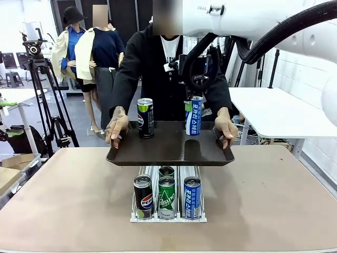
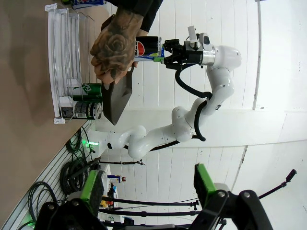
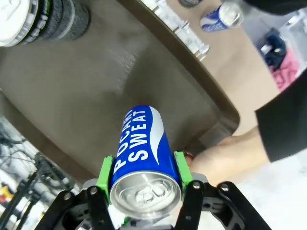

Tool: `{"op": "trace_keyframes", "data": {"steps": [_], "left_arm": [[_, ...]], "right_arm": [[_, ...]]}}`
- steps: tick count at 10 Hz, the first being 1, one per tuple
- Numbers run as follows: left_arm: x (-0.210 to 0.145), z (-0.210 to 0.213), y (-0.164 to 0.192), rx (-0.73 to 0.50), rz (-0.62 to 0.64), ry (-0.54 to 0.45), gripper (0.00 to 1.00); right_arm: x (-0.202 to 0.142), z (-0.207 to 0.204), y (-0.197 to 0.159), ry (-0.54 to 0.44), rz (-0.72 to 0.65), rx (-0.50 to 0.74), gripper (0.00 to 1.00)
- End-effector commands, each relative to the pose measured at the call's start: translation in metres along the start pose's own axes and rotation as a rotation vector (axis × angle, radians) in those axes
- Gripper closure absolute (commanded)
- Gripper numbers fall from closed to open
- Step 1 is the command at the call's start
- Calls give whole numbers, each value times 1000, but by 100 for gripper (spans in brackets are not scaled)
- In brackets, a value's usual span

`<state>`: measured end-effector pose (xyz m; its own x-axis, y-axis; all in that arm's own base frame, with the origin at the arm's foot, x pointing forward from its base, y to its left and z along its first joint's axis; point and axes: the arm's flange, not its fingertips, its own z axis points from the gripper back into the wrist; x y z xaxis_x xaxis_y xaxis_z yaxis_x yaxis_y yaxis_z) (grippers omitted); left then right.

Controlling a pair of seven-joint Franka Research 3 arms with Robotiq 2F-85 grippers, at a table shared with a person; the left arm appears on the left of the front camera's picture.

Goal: Retrieve and hand over the desired beverage to the person.
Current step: Place the picked can on the Handle tray extended by the person.

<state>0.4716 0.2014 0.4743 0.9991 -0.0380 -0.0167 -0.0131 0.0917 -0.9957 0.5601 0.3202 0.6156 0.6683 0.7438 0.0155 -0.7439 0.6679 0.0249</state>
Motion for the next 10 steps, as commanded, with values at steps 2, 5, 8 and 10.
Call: {"op": "trace_keyframes", "data": {"steps": [2,5,8,10], "left_arm": [[-1,1,-1,8,-1,-7,0],[-1,1,-1,8,-1,-7,0],[-1,1,-1,8,-1,-7,0],[-1,1,-1,8,-1,-7,0]], "right_arm": [[9,5,4,11,39,-42,100],[9,-4,9,6,45,-45,100],[8,-11,8,4,54,-30,100],[8,-17,8,-9,63,-29,100]]}}
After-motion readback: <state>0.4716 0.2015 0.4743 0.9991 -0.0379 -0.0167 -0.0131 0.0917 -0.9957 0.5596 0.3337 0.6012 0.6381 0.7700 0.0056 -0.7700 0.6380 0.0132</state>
